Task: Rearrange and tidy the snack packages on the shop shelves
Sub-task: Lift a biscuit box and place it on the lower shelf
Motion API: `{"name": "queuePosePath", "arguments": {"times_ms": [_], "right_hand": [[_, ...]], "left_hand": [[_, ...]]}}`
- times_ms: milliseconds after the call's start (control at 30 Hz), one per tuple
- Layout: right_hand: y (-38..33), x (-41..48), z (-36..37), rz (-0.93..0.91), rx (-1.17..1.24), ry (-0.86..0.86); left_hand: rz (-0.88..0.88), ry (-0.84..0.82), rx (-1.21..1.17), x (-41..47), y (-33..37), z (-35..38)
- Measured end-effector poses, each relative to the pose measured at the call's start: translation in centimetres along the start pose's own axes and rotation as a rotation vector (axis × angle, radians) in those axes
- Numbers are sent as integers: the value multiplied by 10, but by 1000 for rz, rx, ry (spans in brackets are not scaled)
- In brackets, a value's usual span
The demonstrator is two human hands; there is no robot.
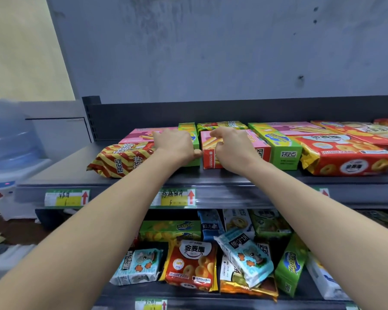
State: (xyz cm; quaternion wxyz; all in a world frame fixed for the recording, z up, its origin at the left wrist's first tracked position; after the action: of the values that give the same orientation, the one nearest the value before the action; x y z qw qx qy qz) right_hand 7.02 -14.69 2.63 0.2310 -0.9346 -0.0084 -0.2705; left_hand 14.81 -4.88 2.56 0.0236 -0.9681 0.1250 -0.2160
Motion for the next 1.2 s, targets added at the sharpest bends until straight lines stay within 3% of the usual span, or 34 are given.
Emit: {"name": "queuePosePath", "arguments": {"times_ms": [167,333,533,800,900,1100,1200], "right_hand": [[-1,0,-2,-9,2,7],[0,-3,-3,-9,8,-1],[-5,-5,-1,-26,53,-8],[-16,-11,3,-32,168,-10],[-15,-16,0,48,355,15],[-7,-36,13,332,1006,4],[-8,-51,16,416,1162,-41]], "left_hand": [[-64,-2,-70,-2,-2,-1],[-287,-9,-563,-4,-27,-10],[-327,212,-830,-21,-48,-42],[-258,480,-924,-87,-78,-98],[-254,511,-999,-116,-90,-112],[-237,422,-1123,-172,-104,-115],[-213,403,-1175,-197,-108,-112]]}}
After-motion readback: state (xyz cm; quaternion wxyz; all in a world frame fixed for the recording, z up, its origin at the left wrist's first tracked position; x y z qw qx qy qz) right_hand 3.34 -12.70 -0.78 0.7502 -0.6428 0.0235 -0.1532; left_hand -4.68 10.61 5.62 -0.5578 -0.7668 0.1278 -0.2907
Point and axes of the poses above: each hand's wrist, its own x-axis towards the middle knuckle, its own z-axis out of the palm, y = z × x, the point moved 9 cm from there along x, towards the middle knuckle, and after that the axes turned 6 degrees about -z, right-handed, at the moved point
